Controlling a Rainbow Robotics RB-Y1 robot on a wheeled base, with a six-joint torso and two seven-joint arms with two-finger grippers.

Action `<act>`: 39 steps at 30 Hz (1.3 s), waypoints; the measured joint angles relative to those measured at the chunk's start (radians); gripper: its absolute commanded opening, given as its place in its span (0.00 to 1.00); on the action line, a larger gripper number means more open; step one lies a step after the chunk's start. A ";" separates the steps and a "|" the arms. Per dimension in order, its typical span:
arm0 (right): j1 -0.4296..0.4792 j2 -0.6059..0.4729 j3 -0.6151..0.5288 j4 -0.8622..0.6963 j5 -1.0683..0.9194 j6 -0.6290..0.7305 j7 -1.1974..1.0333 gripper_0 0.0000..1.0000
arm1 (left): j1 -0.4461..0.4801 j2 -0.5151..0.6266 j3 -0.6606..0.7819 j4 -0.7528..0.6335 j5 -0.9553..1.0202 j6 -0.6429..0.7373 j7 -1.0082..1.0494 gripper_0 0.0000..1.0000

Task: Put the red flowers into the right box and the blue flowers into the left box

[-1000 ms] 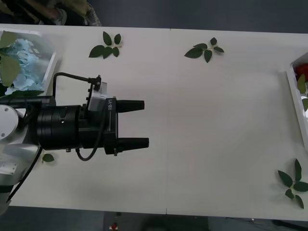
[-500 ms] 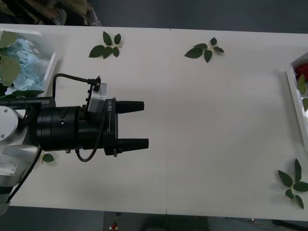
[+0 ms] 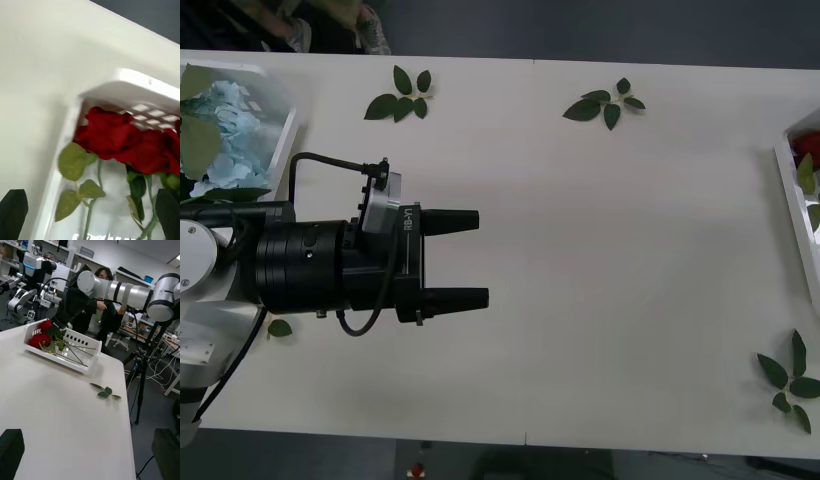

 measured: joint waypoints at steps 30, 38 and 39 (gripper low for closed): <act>0.097 0.244 -0.289 -0.363 -0.519 0.624 0.544 1.00 | 0.000 -0.001 0.001 -0.001 0.000 0.000 0.000 1.00; 0.097 0.388 -0.279 -0.368 -0.519 0.688 0.544 1.00 | 0.000 -0.001 0.001 -0.001 0.000 0.000 0.000 1.00; 0.097 0.400 -0.269 -0.369 -0.519 0.689 0.544 1.00 | 0.000 -0.001 0.001 -0.001 0.000 0.000 0.000 1.00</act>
